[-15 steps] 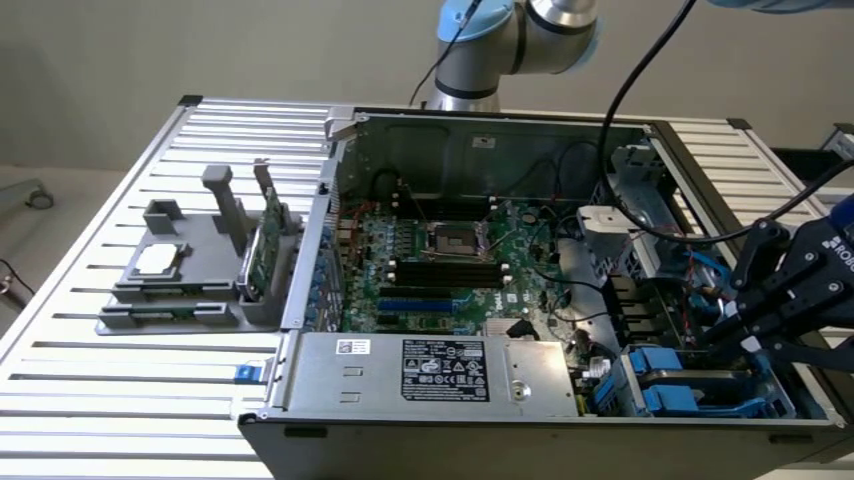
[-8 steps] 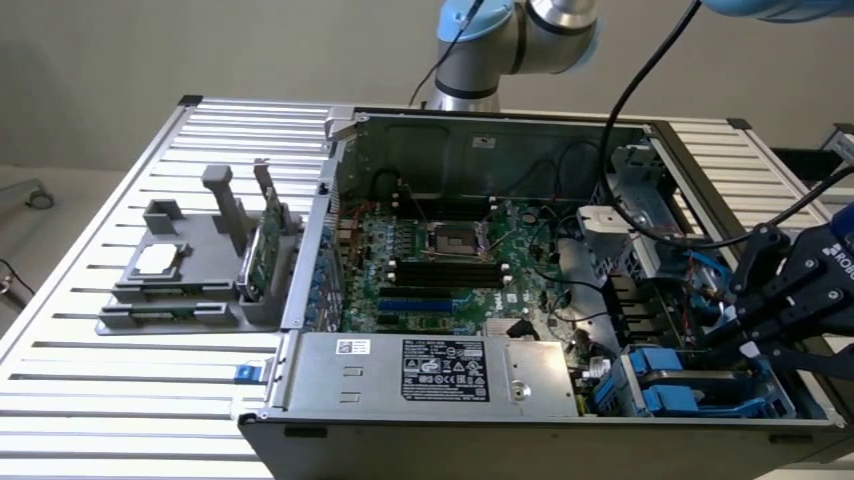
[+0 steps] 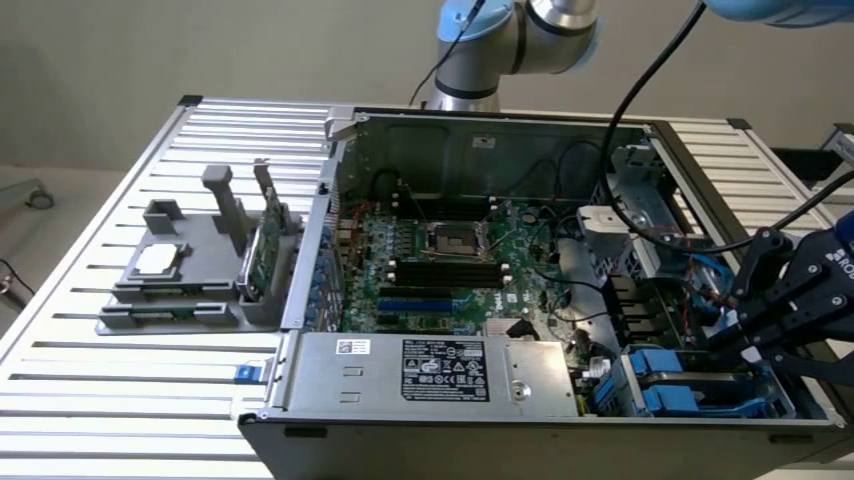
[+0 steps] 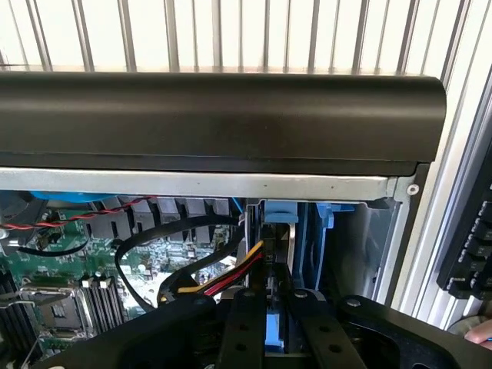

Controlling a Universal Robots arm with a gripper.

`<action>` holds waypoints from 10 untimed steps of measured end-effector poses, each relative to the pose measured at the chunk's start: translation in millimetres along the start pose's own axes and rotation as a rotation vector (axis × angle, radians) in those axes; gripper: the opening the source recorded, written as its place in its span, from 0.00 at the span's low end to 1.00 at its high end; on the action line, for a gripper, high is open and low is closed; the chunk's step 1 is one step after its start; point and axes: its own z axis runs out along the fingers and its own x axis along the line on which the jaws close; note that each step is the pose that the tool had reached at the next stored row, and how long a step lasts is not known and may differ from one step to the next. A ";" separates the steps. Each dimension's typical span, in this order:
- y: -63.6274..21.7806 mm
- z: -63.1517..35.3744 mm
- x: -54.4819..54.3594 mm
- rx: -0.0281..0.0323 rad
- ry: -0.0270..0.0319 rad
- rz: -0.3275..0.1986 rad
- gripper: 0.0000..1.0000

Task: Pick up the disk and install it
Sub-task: 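Insert the first disk wire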

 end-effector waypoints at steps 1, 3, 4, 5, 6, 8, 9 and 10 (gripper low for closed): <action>0.0 0.0 0.0 0.0004 0.0001 0.000 0.16; 0.0 0.1 0.0 0.0017 0.0000 0.000 0.16; 0.0 0.0 0.0 0.0024 -0.0001 0.000 0.16; 0.0 0.0 0.0 0.0030 -0.0002 -0.001 0.16; 0.0 0.0 0.0 0.0033 -0.0003 -0.001 0.16; 0.0 0.0 0.0 0.0040 -0.0004 -0.001 0.16; 0.0 0.1 0.0 0.0044 -0.0004 -0.001 0.16; 0.0 0.0 0.0 0.0049 -0.0005 -0.001 0.16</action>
